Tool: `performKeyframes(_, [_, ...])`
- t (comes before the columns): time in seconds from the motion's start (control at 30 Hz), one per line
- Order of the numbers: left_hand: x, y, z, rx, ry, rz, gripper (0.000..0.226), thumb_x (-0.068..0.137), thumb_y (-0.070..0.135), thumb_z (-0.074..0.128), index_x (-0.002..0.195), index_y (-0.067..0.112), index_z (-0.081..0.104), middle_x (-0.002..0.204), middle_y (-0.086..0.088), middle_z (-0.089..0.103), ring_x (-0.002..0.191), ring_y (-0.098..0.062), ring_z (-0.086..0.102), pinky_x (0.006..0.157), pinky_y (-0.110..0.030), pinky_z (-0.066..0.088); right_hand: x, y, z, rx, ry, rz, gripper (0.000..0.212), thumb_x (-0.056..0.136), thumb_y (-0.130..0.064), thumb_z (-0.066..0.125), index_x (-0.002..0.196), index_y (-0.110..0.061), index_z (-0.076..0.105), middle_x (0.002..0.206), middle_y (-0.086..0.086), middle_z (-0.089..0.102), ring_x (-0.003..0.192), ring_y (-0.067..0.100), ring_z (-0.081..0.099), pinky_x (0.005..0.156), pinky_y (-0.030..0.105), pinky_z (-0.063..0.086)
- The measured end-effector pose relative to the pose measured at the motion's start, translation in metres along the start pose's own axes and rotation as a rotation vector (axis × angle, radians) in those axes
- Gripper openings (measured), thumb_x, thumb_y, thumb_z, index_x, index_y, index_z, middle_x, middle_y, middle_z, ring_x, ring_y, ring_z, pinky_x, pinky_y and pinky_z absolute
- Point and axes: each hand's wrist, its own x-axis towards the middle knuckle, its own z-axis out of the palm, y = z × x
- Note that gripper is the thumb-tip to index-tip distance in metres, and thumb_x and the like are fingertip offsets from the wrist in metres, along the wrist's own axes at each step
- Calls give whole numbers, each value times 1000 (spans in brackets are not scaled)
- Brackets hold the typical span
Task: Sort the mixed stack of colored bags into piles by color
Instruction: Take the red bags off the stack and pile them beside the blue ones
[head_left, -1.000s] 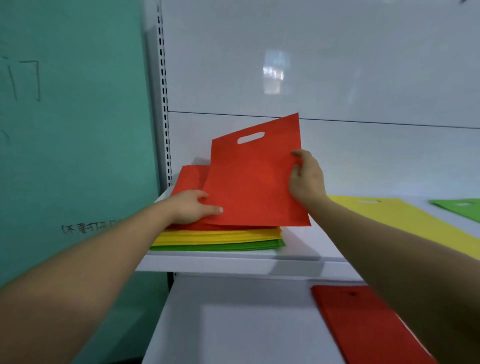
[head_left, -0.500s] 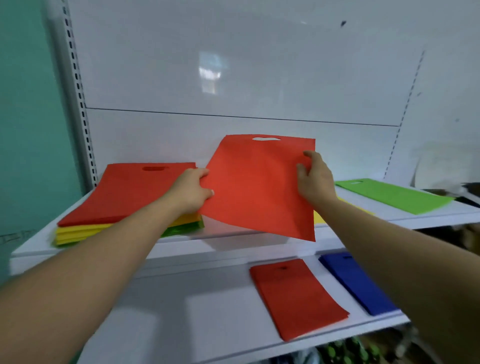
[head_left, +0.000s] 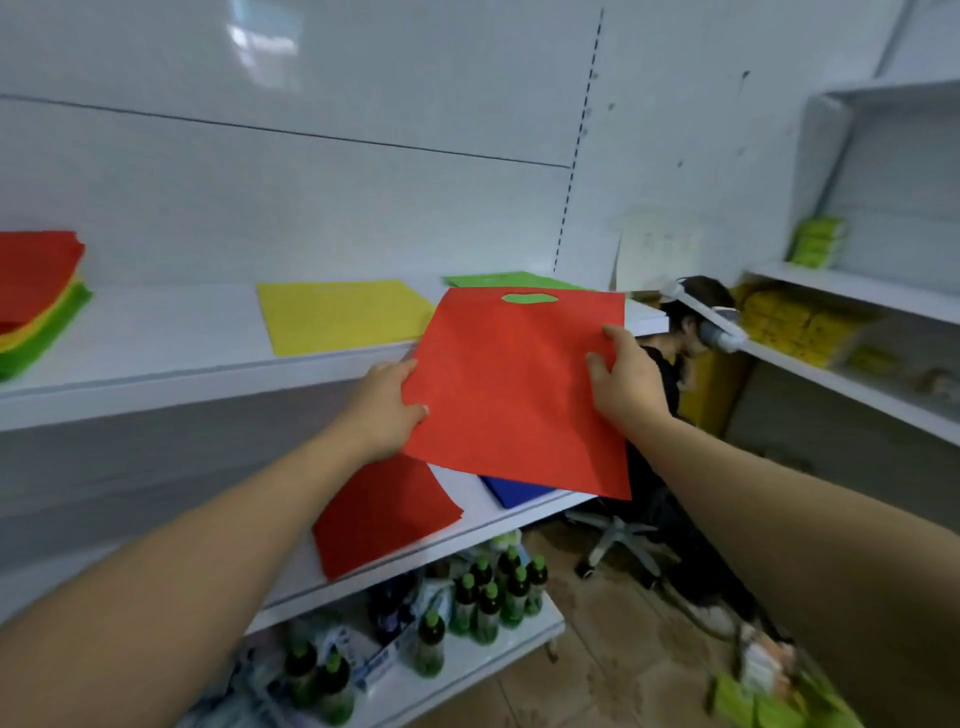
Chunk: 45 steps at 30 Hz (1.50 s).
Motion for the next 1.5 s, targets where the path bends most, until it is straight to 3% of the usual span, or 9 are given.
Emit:
performKeyframes(0.23, [-28,16,100,-23,-133,-39,64,87,13,65,144,5,36,141,-18,38,130,-27,40,104,-23,27,-41,100,-25,-85,-82,146,51,98,-28,48,145,-15,33,139,14,48,124,32,48,99,37,39])
performKeyframes(0.47, [-49,-13,129,-39,-199,-143,64,87,15,65,144,7,35,136,-15,41,125,-26,43,101,-24,30,-60,122,3,-99,-180,168,48,98,-27,48,143,-15,35,138,14,49,123,31,48,100,39,39])
performKeyframes(0.6, [-52,-50,116,-22,-183,-215,64,88,14,65,144,6,36,137,-15,41,125,-26,43,100,-21,28,-58,101,43,-89,-227,120,48,96,-23,51,141,-13,39,134,15,52,121,31,50,99,34,37])
performKeyframes(0.8, [-47,-119,79,-33,-147,-342,63,89,14,62,145,7,34,135,-15,40,120,-27,46,98,-26,36,-47,54,126,-52,-335,48,46,96,-23,51,140,-14,41,133,13,53,121,31,50,97,35,38])
performKeyframes(0.97, [-43,-188,54,-30,-118,-387,54,86,15,64,138,10,47,123,-12,50,109,-25,54,89,-27,43,-39,20,200,-16,-439,-22,44,97,-22,49,139,-13,40,132,14,53,118,32,51,90,34,40])
performKeyframes(1.07, [-44,-211,49,-20,-85,-440,57,88,13,63,141,11,42,127,-13,46,114,-26,52,98,-28,41,-34,12,238,5,-496,-58,43,97,-21,50,139,-13,40,129,15,55,113,33,54,85,33,41])
performKeyframes(1.2, [-36,-235,63,7,-79,-529,61,92,14,59,146,9,32,138,-14,37,115,-22,48,92,-18,31,-23,13,280,9,-581,-69,44,95,-14,48,139,-13,41,129,15,54,112,34,54,83,32,41])
performKeyframes(1.33, [-18,-248,88,49,-68,-589,64,91,15,60,147,7,30,143,-16,34,122,-27,46,102,-25,33,1,30,322,37,-680,-55,51,88,-10,50,139,-14,43,128,14,53,110,32,55,84,30,43])
performKeyframes(1.5, [10,-258,129,92,-48,-664,64,92,16,59,147,6,29,144,-17,34,128,-29,42,106,-30,31,34,60,372,-32,-772,-104,44,90,-6,50,134,-9,47,128,15,45,106,32,55,83,28,43])
